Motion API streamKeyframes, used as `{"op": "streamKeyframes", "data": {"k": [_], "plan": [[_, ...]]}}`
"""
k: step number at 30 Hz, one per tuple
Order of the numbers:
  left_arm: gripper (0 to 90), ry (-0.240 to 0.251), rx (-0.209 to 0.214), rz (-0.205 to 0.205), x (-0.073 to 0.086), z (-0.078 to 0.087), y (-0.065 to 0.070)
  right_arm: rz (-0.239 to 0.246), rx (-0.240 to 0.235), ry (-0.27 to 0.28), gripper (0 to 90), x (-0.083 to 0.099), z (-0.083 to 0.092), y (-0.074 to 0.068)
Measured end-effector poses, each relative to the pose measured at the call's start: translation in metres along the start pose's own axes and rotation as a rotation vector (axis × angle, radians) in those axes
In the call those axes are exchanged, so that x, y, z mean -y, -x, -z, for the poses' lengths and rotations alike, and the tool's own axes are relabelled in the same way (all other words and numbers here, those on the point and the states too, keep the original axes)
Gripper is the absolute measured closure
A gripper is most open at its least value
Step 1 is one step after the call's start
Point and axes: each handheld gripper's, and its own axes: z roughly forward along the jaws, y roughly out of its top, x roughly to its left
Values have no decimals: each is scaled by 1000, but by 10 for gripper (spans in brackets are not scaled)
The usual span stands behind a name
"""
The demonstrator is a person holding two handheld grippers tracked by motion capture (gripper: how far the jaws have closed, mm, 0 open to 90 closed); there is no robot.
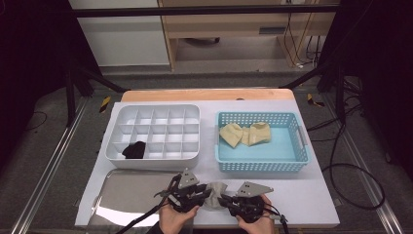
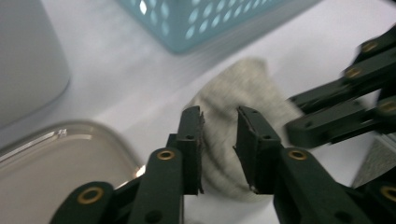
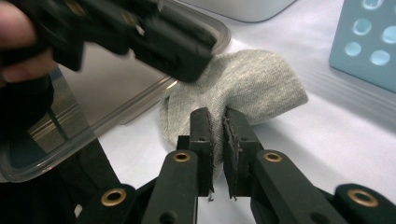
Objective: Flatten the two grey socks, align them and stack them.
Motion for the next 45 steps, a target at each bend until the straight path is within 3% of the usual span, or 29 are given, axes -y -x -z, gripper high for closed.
{"op": "streamKeyframes", "data": {"k": [3, 6, 10, 15, 20, 24, 30, 35, 37, 41, 45], "plan": [[816, 24, 15, -34, -2, 1, 5, -14, 7, -10, 825, 1, -1, 1], [893, 18, 29, -45, -4, -3, 7, -33, 26, -24, 814, 3, -2, 2], [895, -5, 52, -56, -4, -11, 12, -46, 39, -23, 797, 6, -3, 4], [897, -90, 12, -59, 2, -24, 9, -46, 43, -8, 722, 7, 0, 4], [897, -110, 23, -57, 3, -27, 7, -37, 34, 59, 786, 8, 13, 5], [897, -105, 21, -48, 4, -29, 8, -30, 29, 64, 898, 8, 14, 7], [896, -97, 19, -56, 5, -27, 8, -57, 30, 143, 900, -13, 5, 22], [896, -93, 24, -49, 6, -27, 8, -44, 51, 62, 900, -15, -14, 24], [896, -94, 22, -49, 6, -27, 7, -55, 52, 55, 900, -12, -17, 26], [896, -84, 17, -63, 6, -26, 9, -70, 47, 66, 893, -12, -14, 27], [897, -60, 17, -82, 5, -18, 10, -65, 55, 113, 829, -11, 5, 24]]}}
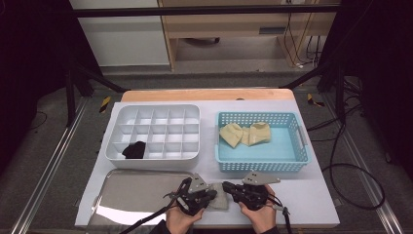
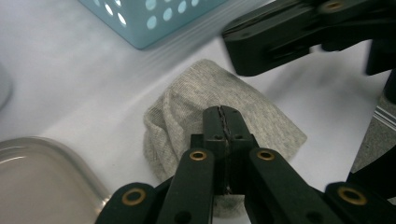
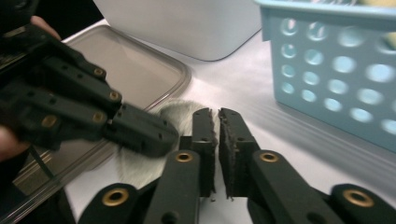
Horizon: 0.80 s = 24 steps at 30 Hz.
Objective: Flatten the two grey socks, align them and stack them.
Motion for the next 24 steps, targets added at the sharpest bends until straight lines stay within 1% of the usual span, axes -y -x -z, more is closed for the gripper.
{"op": "streamKeyframes", "data": {"k": [2, 3, 4, 5, 6, 9, 10, 13, 15, 16, 17, 19, 22, 24], "plan": [[897, 4, -5, -5, -1, 2, 0, -21, -12, 1, 772, 5, 8, -3], [897, 3, -9, -6, -1, 2, 0, -36, -19, -15, 748, 8, 10, -5], [897, -3, -17, -9, -1, 2, 0, -37, -16, -26, 717, 11, 11, -7], [897, -13, -30, -14, 0, 1, 0, -47, -18, -36, 689, 14, 12, -8], [897, -19, -33, -15, 1, 0, -1, -62, -20, -46, 671, 18, 11, -9], [897, -23, -30, -11, 4, -3, -3, -80, -14, -74, 660, 24, 7, -10], [896, -20, -31, -12, 5, -3, -3, -87, -15, -74, 660, 26, 5, -10], [897, -25, -33, -14, 6, -3, -3, -109, -13, -96, 669, 29, -2, -10], [897, -23, -28, -1, 7, -3, -4, -140, -19, -90, 693, 30, -3, -9], [897, -20, -25, 7, 8, -3, -5, -147, -20, -85, 708, 30, -4, -8], [897, -19, -23, 10, 8, -4, -5, -166, -22, -88, 746, 31, -4, -8], [897, -19, -22, 12, 8, -4, -6, -183, -34, -88, 802, 31, -5, -9], [897, -19, -24, 18, 8, -4, -6, -177, -49, -93, 832, 29, -4, -8], [898, -16, -22, 34, 8, -5, -7, -151, -64, -86, 839, 25, -2, -7]]}}
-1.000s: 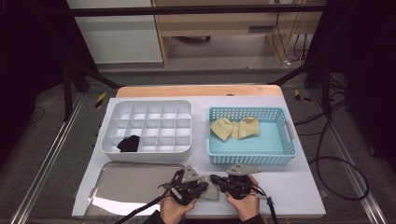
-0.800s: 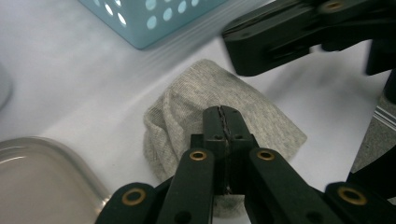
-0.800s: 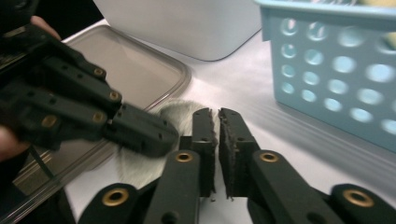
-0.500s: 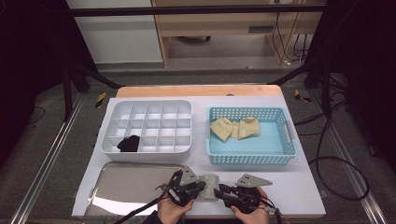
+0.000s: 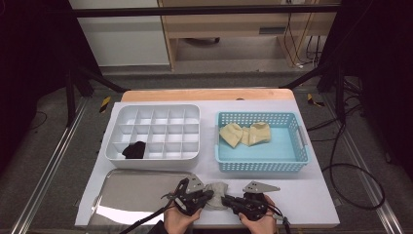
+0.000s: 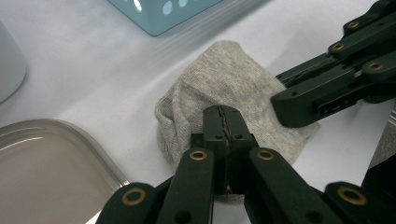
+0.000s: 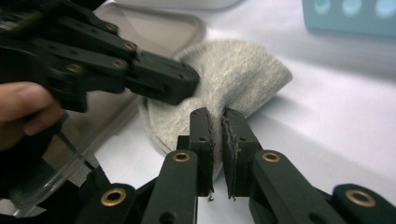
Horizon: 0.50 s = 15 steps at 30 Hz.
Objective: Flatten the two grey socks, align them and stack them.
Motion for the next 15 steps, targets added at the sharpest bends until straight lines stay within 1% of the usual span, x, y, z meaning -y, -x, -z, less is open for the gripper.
{"op": "streamKeyframes", "data": {"k": [1, 3, 5, 8, 12, 13, 15], "plan": [[898, 0, 0, 4, 0, 0, 0, 28, -3, 15, 842, -4, 2, -1], [898, -1, -2, 10, 0, 0, 0, 62, -3, 22, 843, -9, 4, -5], [898, -4, -1, 17, -1, 0, 0, 107, 3, 13, 844, -15, 3, -11], [899, -9, 14, 36, -1, -1, -3, 162, -12, -4, 843, -21, -1, -18], [899, -2, 23, 33, -1, 2, -3, 173, -25, -25, 843, -20, -4, -19], [898, 4, 29, 33, -2, 4, -3, 170, -25, -28, 843, -20, -3, -18], [897, 34, 34, 46, -3, 12, -6, 173, -23, -34, 844, -19, -3, -17]]}}
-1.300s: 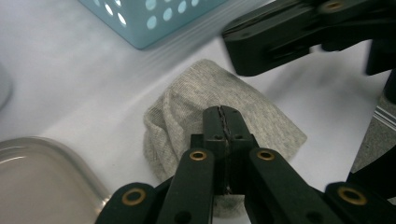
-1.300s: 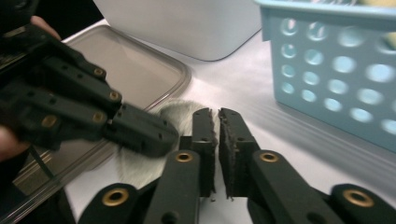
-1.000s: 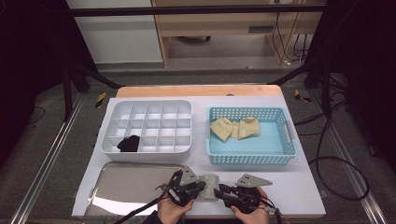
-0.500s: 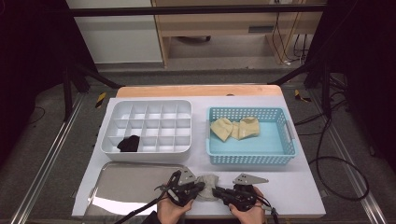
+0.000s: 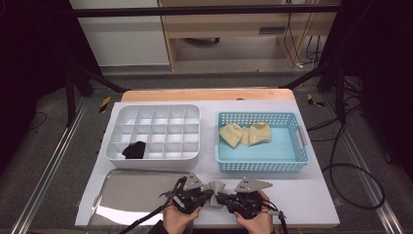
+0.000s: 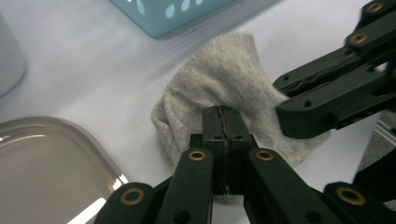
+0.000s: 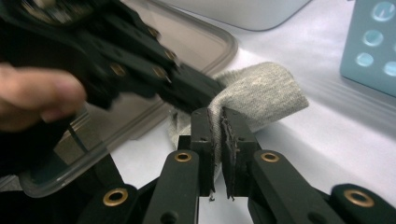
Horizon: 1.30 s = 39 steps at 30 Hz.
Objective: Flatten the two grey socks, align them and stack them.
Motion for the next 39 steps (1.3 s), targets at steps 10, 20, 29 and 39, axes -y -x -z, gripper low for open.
{"op": "streamKeyframes", "data": {"k": [10, 20, 29, 39], "plan": [[855, -35, -57, 27, 9, 10, -13, 65, 30, -53, 843, -7, -1, -4], [891, -46, -57, 36, 12, 4, -15, 90, 19, -76, 840, -14, -8, -10], [878, -28, -47, 65, 12, 7, -21, 128, -3, -108, 828, -20, -26, -17], [680, 117, -20, 45, -8, 30, -19, 129, 1, -97, 825, -18, -29, -18]]}}
